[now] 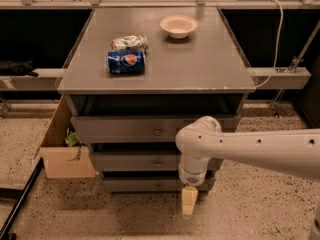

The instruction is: Open middle drawer

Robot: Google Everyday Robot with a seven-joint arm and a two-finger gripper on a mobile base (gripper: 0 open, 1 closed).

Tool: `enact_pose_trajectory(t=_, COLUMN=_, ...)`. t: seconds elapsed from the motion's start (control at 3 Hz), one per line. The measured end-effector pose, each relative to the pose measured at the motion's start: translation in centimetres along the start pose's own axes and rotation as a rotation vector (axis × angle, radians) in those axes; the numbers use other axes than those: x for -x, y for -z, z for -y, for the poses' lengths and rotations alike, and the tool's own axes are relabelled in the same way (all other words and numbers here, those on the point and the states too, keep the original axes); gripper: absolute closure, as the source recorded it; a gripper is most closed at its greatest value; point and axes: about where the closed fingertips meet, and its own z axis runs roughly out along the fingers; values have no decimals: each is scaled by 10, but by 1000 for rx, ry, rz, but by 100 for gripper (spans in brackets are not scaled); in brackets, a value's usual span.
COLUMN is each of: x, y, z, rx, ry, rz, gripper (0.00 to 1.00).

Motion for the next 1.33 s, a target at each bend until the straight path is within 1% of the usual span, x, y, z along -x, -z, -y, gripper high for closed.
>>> enact_pose_trajectory(t=0.33, x=-6, y=-23, z=-1, rx=47, ry=-9, rz=1, gripper=0)
enact_pose_trajectory(t=0.67, x=-6, y=-23, z=-1, rx=47, ry=-9, rz=1, gripper=0)
enact_pose_trajectory(t=1.0, x=-8, y=-31, z=-1, rx=34, ry=-6, rz=11, gripper=0)
enact_pose_trajectory(t=1.33, x=-43, y=-56, z=1, rx=50, ry=-98, rz=32, gripper=0)
